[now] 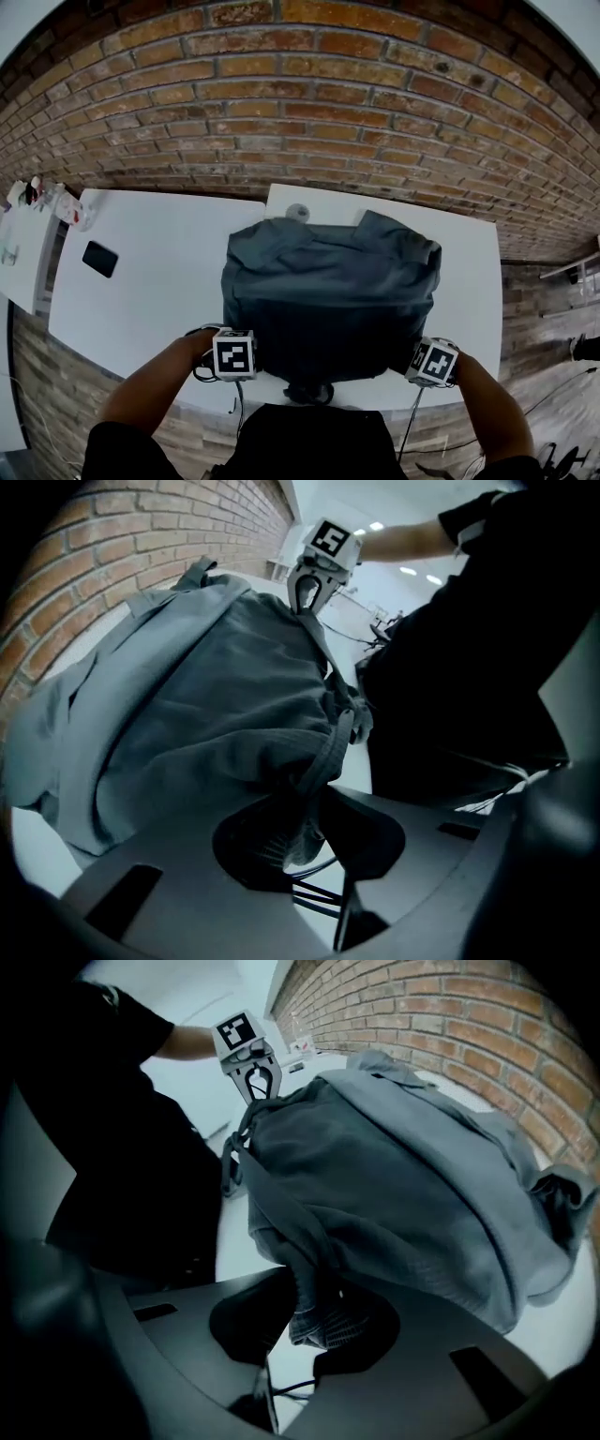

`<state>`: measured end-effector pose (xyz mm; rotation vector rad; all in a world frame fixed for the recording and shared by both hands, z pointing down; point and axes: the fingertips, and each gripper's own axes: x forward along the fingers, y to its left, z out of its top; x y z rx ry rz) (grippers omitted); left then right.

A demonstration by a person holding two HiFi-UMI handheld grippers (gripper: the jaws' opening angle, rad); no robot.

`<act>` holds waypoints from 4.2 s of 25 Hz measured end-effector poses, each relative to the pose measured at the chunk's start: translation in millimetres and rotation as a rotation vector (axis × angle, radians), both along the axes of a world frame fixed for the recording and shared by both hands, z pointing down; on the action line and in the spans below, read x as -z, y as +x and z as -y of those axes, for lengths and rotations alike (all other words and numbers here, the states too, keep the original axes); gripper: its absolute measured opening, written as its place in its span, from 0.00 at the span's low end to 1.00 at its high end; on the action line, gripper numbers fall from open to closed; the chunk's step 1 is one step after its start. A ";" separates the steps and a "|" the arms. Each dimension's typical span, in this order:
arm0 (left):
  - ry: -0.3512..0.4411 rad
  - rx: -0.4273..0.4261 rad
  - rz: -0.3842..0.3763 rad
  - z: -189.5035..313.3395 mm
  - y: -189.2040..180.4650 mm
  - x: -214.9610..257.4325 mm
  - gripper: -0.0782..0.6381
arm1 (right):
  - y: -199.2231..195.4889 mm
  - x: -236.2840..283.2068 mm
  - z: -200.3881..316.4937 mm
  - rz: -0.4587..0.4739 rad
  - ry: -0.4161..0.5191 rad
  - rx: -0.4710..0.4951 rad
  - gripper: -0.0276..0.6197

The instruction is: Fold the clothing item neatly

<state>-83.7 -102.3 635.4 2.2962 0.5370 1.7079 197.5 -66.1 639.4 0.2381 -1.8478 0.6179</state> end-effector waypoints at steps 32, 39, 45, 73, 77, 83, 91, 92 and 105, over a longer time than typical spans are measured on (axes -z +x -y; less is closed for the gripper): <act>0.336 0.611 0.104 262.8 44.4 -4.3 0.21 | 112.0 23.8 243.9 -0.245 0.340 -0.465 0.14; 0.462 0.702 0.037 274.5 49.5 -22.2 0.21 | 131.1 -7.8 261.9 -0.073 0.429 -0.836 0.13; 0.515 0.898 -0.060 302.6 29.2 -13.8 0.53 | 155.1 1.7 259.7 -0.057 0.473 -0.922 0.40; 0.637 1.223 -0.854 143.3 -80.2 200.1 0.10 | 12.8 245.4 48.0 0.486 1.134 -1.184 0.04; 0.643 1.205 -0.921 93.6 -69.3 223.4 0.10 | 2.6 252.3 15.2 0.507 1.152 -1.113 0.04; 0.690 1.229 -0.905 -18.4 -44.6 234.6 0.10 | 17.1 256.5 -82.3 0.566 1.084 -1.017 0.04; 0.686 1.222 -0.831 -160.0 -28.3 227.3 0.10 | 35.6 254.3 -195.4 0.570 1.003 -1.000 0.04; 0.678 1.219 -0.831 -169.4 -29.1 226.3 0.10 | 30.5 253.4 -206.5 0.570 0.998 -1.004 0.04; 0.599 1.079 -0.869 -273.8 -121.1 206.1 0.10 | -99.7 243.7 -331.6 0.538 1.026 -1.159 0.04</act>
